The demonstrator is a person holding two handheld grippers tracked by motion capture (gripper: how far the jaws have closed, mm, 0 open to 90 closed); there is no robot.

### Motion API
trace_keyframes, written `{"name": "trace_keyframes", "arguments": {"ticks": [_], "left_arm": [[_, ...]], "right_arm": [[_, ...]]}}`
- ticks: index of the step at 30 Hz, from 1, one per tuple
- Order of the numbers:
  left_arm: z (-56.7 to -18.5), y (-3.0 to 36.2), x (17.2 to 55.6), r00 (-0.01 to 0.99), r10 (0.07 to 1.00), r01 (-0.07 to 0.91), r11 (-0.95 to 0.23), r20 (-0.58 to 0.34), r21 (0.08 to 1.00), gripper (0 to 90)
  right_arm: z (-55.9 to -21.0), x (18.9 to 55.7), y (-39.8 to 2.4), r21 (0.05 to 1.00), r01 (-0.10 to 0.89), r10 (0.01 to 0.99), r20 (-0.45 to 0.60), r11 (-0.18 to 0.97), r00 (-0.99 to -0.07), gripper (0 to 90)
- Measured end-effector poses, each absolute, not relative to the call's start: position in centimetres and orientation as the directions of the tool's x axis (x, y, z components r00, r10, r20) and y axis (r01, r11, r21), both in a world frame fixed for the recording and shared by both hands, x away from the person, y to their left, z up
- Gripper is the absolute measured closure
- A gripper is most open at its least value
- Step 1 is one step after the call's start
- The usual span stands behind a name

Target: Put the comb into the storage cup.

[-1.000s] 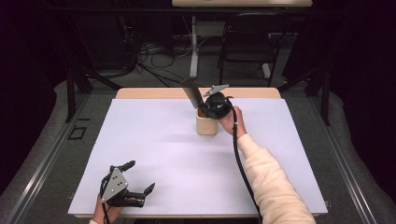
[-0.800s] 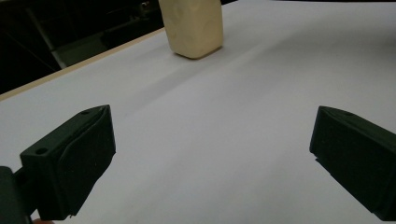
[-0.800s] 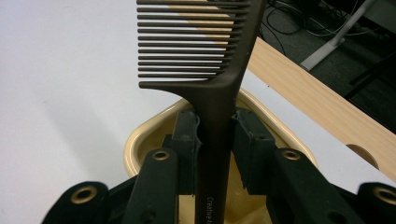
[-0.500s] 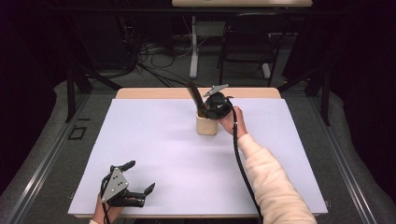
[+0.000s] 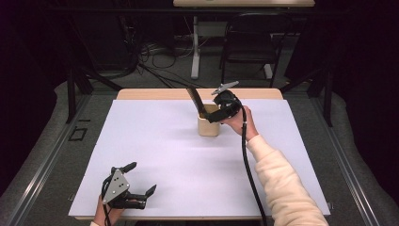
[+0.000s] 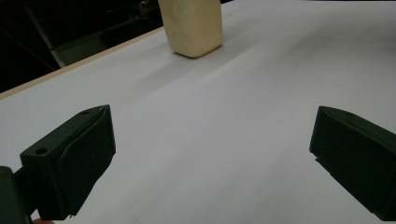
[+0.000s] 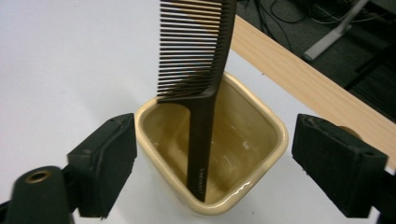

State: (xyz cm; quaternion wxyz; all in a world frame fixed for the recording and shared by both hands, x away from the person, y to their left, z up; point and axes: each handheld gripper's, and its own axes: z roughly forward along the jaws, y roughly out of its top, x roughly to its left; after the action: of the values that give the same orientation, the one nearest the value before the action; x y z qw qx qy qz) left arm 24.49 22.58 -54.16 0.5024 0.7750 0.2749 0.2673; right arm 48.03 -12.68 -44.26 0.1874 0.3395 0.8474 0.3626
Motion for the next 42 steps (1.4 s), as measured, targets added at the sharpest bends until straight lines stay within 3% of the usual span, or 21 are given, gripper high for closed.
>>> {"name": "trace_keyframes", "arguments": {"ticks": [16,42], "left_arm": [[-54.2,22.6,24.5,0.709,0.692,0.157,-0.345,0.138,0.925,0.2],[-54.2,22.5,24.5,0.707,0.694,0.159,-0.347,0.139,0.924,0.2]], "right_arm": [[-42.9,46.0,-14.3,0.723,0.426,0.647,-0.039,0.545,-0.762,1.0],[-44.5,41.1,-16.9,0.697,0.417,0.589,-0.009,0.584,-0.808,0.0]]}}
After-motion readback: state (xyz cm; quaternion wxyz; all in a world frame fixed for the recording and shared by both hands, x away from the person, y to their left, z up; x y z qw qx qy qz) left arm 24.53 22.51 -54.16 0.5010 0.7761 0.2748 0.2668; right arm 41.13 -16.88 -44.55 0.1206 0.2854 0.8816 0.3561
